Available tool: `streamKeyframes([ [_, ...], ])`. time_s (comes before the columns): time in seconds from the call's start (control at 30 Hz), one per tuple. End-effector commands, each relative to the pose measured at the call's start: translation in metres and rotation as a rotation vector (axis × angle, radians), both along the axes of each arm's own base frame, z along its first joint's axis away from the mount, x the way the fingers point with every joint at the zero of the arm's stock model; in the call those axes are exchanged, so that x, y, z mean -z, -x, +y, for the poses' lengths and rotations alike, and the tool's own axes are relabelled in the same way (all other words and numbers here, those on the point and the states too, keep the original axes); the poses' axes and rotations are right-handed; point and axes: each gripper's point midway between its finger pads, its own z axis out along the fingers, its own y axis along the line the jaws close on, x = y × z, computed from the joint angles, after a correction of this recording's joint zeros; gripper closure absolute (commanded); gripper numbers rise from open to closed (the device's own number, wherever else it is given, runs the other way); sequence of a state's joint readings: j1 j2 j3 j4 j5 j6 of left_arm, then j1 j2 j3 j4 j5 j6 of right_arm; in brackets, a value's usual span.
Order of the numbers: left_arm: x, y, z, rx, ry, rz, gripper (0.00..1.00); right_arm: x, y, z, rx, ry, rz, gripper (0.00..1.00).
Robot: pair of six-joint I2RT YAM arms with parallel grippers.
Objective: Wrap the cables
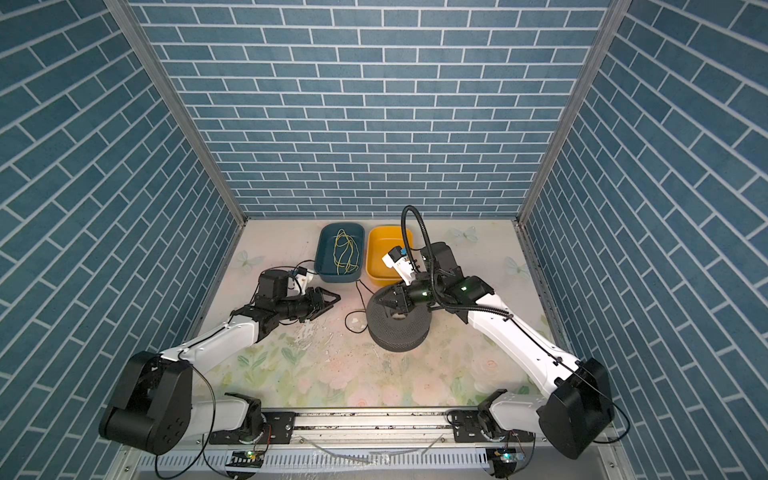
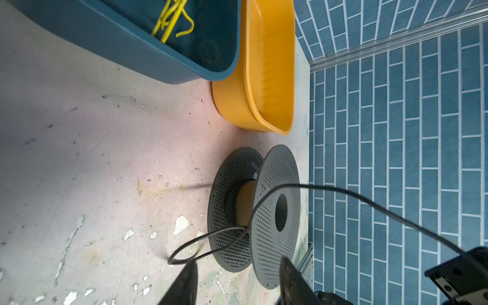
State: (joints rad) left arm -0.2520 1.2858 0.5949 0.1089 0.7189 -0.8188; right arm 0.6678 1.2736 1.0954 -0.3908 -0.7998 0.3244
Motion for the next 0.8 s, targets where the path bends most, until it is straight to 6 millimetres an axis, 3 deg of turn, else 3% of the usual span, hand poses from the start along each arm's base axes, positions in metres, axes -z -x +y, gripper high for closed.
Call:
streamKeyframes([
  [0.0,-0.011,0.003,0.004,-0.011,0.000,-0.053,0.49,-0.030,0.024,0.008,-0.093,-0.052,-0.015,1.00],
  [0.23,-0.022,0.012,0.006,-0.018,0.031,-0.103,0.49,-0.027,0.054,0.030,-0.185,-0.025,0.062,1.00],
  [0.4,-0.018,0.017,0.007,-0.019,0.036,-0.100,0.48,-0.016,0.065,0.022,-0.101,0.056,0.099,1.00],
  [0.57,-0.016,0.017,0.006,-0.009,0.036,-0.101,0.48,0.009,0.079,-0.022,0.117,0.088,0.203,1.00],
  [0.77,-0.013,0.002,0.001,-0.005,0.038,-0.090,0.48,0.035,0.101,-0.105,0.434,0.172,0.309,1.00],
])
